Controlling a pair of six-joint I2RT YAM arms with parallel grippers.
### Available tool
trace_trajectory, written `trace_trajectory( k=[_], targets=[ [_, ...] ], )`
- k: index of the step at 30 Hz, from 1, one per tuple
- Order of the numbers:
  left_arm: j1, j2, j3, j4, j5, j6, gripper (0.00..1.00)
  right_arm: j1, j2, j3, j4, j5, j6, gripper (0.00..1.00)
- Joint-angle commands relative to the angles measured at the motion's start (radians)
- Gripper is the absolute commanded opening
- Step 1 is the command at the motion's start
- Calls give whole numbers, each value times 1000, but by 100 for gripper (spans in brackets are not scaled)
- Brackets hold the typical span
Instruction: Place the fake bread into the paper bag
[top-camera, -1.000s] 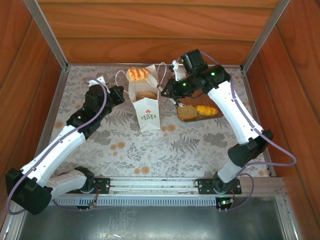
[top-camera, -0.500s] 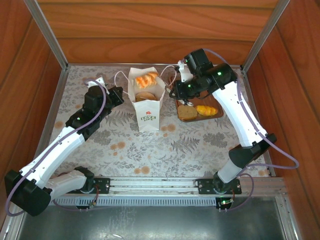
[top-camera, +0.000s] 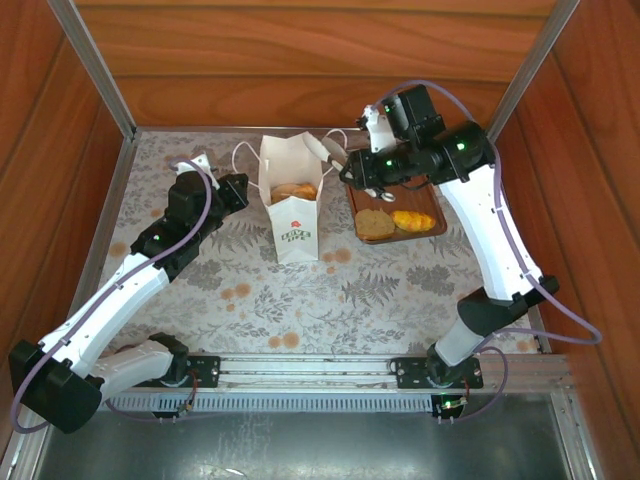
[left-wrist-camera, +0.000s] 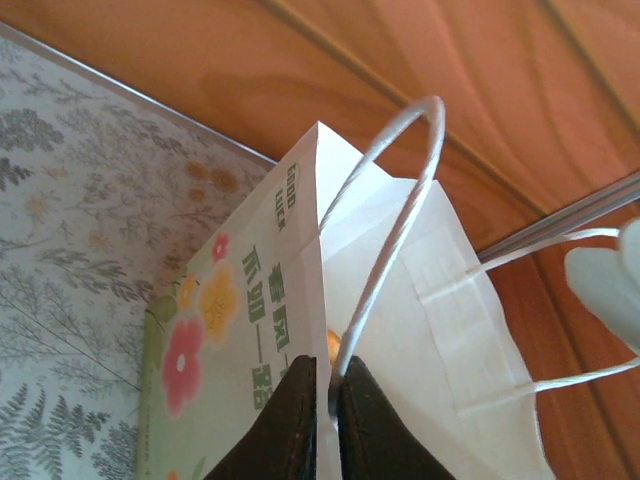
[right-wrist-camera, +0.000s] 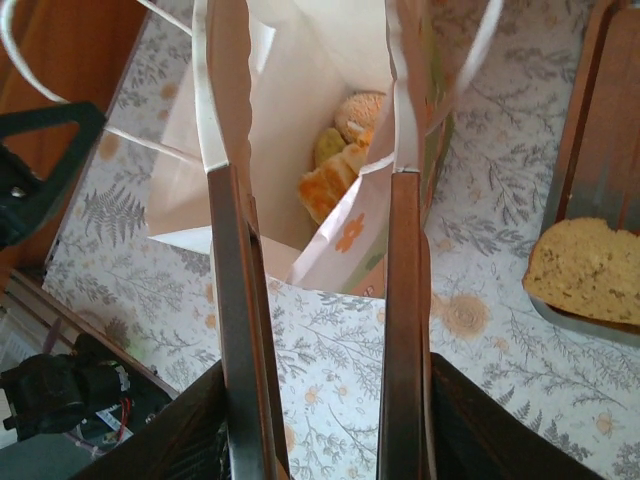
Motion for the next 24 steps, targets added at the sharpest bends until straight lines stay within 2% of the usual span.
trace_trajectory(
  k=[1, 8, 14, 19, 24],
  targets=[
    [6, -13, 5, 13, 35, 13, 25, 0, -76, 37, 22, 16, -15, 48],
    [6, -44, -4, 4, 36, 25, 46, -84, -231, -67, 32, 94, 50, 48],
    [6, -93, -44, 1, 23, 48, 62, -258, -378, -247, 33, 87, 96, 47],
    [6, -141, -89, 11, 13, 72, 74, -421, -447, -500, 40, 72, 83, 49],
    [6, -188, -143, 21, -5, 101, 83, -538, -450, -764, 96, 95, 71, 48]
  ],
)
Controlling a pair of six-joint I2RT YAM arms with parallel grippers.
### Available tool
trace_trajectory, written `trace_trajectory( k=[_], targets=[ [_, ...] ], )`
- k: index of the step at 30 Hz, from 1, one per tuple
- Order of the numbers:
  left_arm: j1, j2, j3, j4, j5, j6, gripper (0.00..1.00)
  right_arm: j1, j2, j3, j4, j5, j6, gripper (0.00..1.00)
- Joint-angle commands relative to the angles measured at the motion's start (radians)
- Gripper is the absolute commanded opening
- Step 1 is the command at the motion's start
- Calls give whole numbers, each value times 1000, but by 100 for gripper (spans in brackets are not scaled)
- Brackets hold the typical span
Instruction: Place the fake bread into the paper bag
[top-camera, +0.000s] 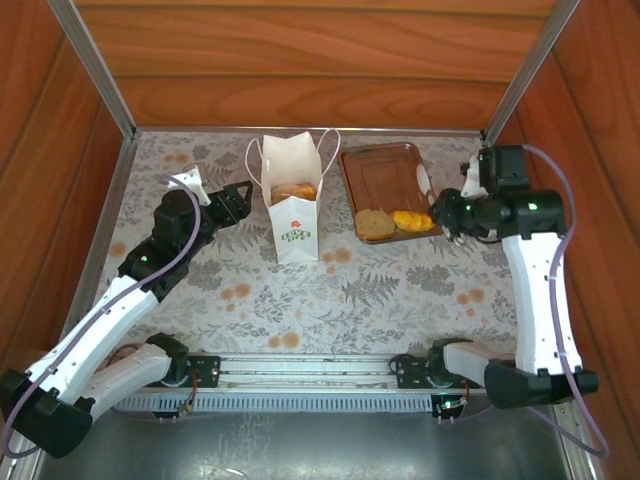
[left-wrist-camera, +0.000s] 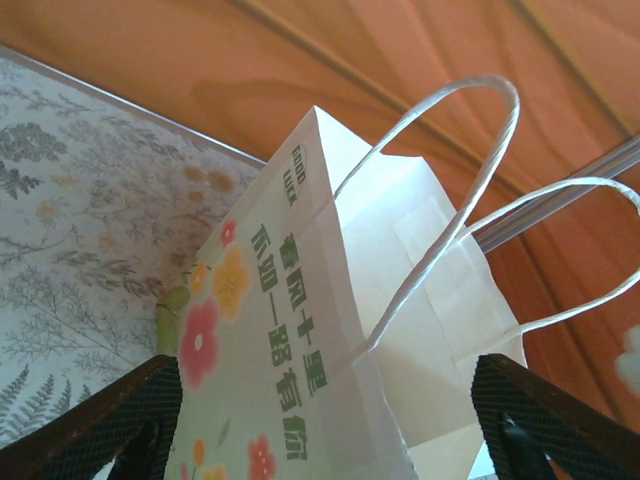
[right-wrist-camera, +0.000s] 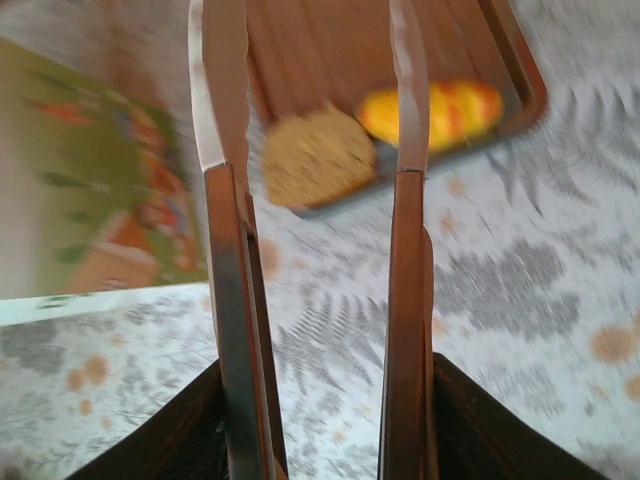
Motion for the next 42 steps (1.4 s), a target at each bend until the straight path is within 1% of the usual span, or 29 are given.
trace_trajectory(
  k=[1, 4, 6, 8, 14, 20, 25, 30, 36, 42],
  targets=[
    [6, -36, -33, 17, -27, 39, 85, -62, 8, -141, 71, 20, 1, 48],
    [7, -55, -49, 17, -37, 59, 88, -107, 35, -233, 139, 19, 13, 48],
    [7, -59, -52, 9, -39, 74, 89, -129, 52, -271, 192, -14, 30, 48],
    [8, -61, -52, 2, -43, 89, 89, -142, 77, -291, 238, -44, 51, 48],
    [8, -61, -55, 3, -54, 113, 90, -158, 157, -313, 307, -71, 90, 49],
    [10, -58, -51, -3, -67, 138, 91, -171, 232, -313, 329, -52, 88, 50],
    [11, -49, -45, -8, -71, 145, 92, -190, 264, -330, 348, -42, 71, 50],
    [11, -29, -32, -8, -67, 149, 92, -217, 285, -339, 373, -75, 43, 49],
    [12, -8, -20, -9, -61, 150, 92, -239, 313, -340, 383, -146, 24, 49],
    [12, 2, -15, -8, -59, 148, 92, -242, 352, -316, 350, -188, 14, 49]
  ],
)
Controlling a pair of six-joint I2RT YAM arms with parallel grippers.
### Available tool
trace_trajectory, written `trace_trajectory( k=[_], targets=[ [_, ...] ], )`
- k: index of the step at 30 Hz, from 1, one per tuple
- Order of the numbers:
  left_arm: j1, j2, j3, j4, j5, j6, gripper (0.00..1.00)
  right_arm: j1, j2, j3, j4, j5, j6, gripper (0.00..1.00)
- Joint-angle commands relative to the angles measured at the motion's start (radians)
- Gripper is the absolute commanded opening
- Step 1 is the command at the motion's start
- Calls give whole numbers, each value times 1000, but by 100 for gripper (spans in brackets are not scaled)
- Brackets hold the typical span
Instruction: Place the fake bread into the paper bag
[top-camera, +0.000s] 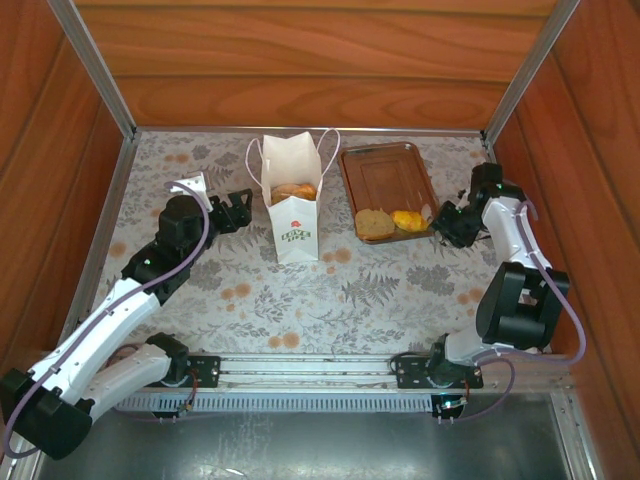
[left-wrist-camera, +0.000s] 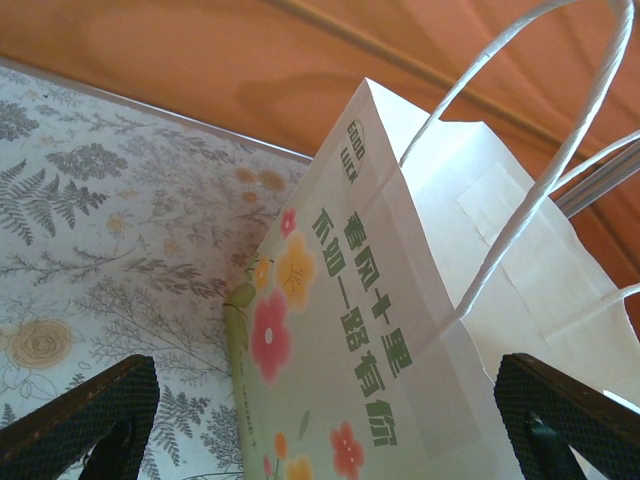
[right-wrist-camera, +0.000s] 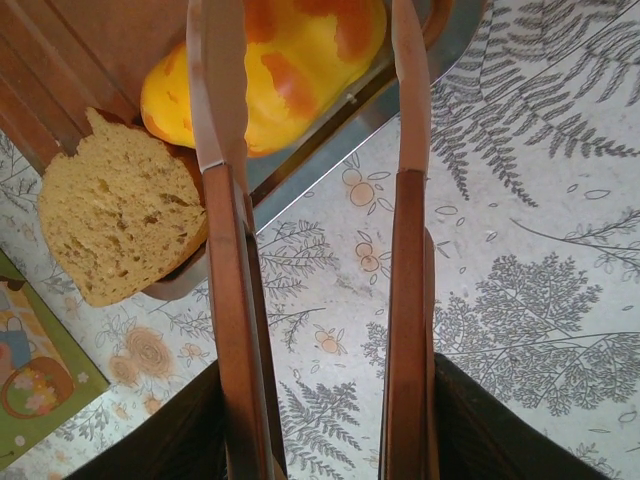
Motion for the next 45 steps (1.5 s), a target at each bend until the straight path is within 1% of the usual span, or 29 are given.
trace_trajectory(
  k=[1, 12, 21, 27, 31, 45],
  targets=[
    [11, 2, 34, -8, -5, 16, 92, -8, 29, 23, -34, -57, -28, 49],
    [11, 9, 38, -17, -4, 18, 92, -8, 99, 53, -77, -75, -78, 48],
    [12, 13, 41, -18, -5, 16, 92, -8, 80, 63, -88, -112, -93, 36],
    [11, 15, 42, -20, -5, 11, 92, -8, 54, 65, -77, -122, -91, 22],
    [11, 13, 44, -28, -7, 10, 92, -10, 40, 62, -61, -121, -89, 18],
    [11, 18, 54, -34, -2, -4, 92, -10, 14, 76, -49, -123, -103, 17]
  ],
)
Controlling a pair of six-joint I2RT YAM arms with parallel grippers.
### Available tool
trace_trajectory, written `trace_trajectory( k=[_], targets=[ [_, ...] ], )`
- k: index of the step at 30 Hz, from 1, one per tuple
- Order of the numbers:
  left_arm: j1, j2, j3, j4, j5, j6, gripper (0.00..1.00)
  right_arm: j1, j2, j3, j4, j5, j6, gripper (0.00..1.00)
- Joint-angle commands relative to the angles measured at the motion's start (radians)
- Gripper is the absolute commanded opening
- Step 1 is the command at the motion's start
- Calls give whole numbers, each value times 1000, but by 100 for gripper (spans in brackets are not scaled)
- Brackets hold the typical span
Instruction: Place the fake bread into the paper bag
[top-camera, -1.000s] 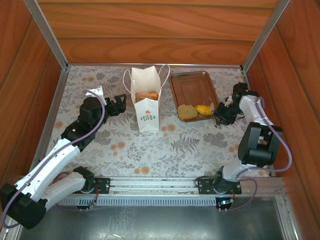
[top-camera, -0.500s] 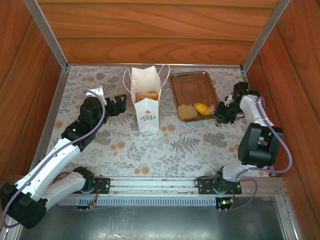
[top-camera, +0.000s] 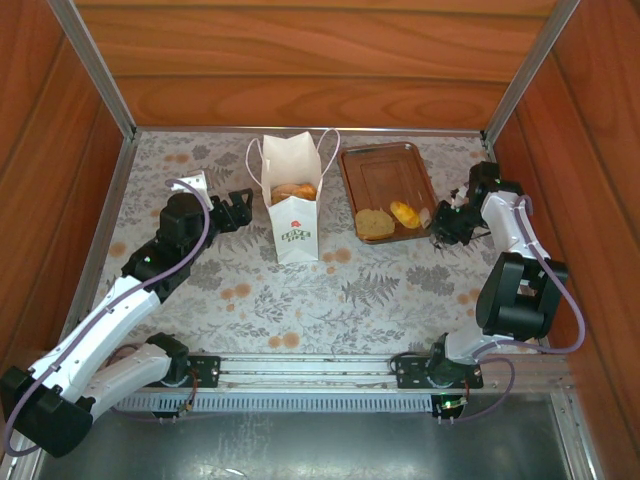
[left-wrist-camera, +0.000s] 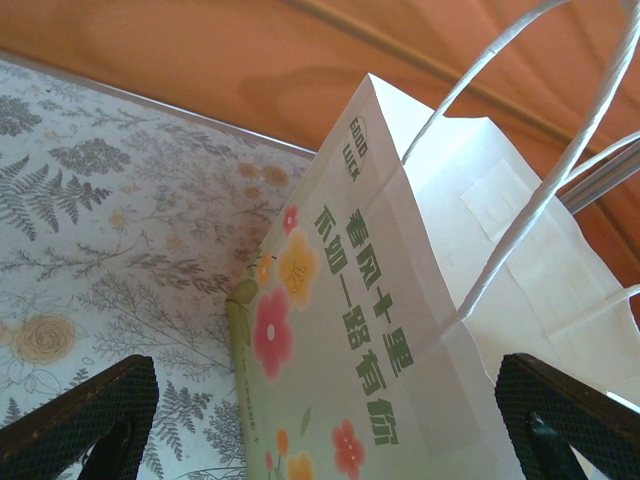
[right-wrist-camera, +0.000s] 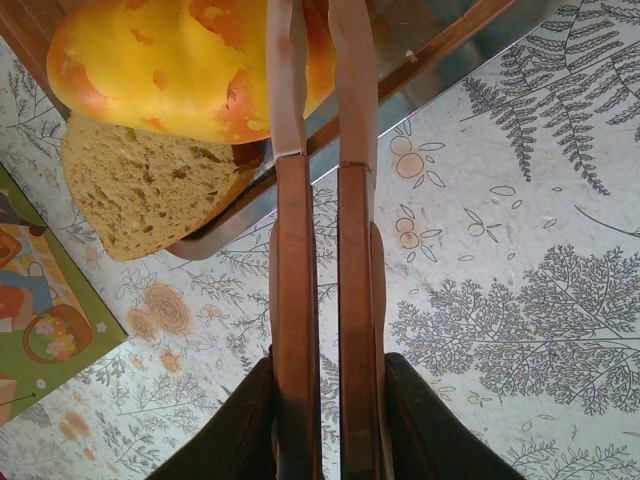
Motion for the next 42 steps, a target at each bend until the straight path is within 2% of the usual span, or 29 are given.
trace_trajectory(
  k=[1, 25, 31, 35, 42],
  targets=[
    [11, 8, 32, -7, 0, -3, 92, -10, -42, 38, 6, -38, -22, 17],
    [11, 52, 62, 11, 42, -23, 92, -10, -83, 82, -31, -59, -42, 18],
    [11, 66, 77, 19, 50, -23, 92, -9, -132, 120, -63, -121, -34, 18],
    [12, 81, 87, 27, 60, -26, 92, -5, -169, 165, -97, -209, -16, 18],
    [12, 106, 112, 40, 67, -27, 92, 39, -227, 328, -152, -287, 28, 18]
  ],
)
